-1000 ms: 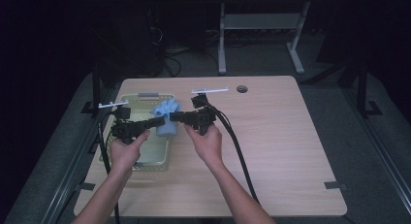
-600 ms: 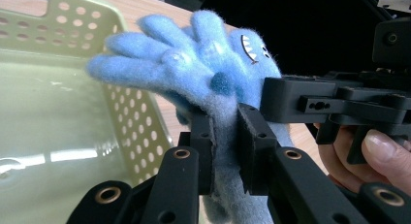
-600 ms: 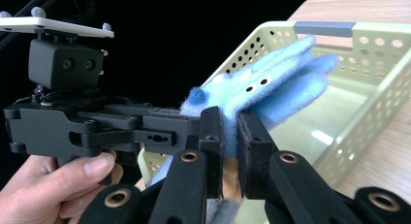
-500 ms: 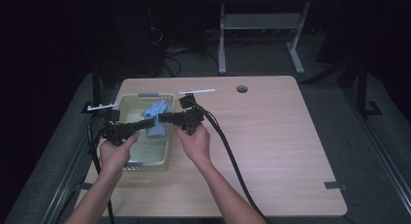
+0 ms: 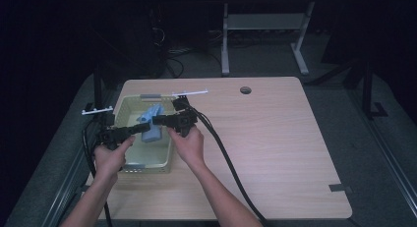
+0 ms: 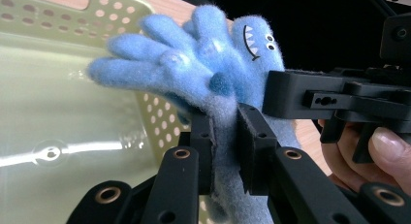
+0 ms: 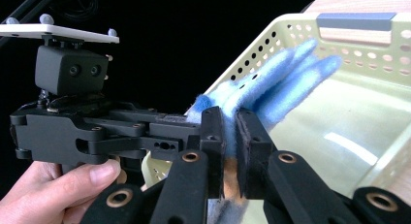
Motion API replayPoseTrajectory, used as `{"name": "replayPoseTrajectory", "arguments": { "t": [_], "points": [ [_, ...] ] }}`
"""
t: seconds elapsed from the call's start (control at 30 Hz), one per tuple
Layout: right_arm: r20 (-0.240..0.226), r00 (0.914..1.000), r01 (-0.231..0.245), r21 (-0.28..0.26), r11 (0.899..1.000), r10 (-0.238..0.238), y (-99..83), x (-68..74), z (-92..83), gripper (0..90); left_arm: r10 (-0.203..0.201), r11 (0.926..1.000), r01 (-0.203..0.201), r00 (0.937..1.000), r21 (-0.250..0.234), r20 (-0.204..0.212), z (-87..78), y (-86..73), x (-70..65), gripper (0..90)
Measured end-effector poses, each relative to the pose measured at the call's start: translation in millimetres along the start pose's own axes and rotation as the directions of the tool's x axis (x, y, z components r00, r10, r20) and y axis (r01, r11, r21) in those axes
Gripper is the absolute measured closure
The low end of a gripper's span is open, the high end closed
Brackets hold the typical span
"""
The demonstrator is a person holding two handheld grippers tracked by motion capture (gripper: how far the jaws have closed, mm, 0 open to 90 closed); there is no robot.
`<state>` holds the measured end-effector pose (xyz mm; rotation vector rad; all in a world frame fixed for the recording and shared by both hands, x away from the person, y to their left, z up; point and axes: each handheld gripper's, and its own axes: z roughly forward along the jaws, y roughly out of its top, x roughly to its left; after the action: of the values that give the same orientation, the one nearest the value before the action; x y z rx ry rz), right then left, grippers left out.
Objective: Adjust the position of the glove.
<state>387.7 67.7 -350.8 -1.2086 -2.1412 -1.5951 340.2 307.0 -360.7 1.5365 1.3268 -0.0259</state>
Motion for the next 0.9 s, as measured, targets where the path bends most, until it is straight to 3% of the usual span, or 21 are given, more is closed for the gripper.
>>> {"name": "replayPoseTrajectory", "arguments": {
  "t": [0.47,0.9],
  "points": [
    [-0.015,0.9998,-0.013,0.014,1.000,0.014,-2.2,-1.0,22.6,84.0,-0.016,0.9997,0.016,0.9996,0.020,-0.024,-2.2,-3.9,16.3,77.9],
    [0.025,0.9988,-0.045,0.083,0.996,0.043,-11.1,-13.0,48.0,84.1,-0.034,0.9965,0.040,0.9960,0.073,-0.083,8.5,-11.9,41.5,77.9]
  ]
}}
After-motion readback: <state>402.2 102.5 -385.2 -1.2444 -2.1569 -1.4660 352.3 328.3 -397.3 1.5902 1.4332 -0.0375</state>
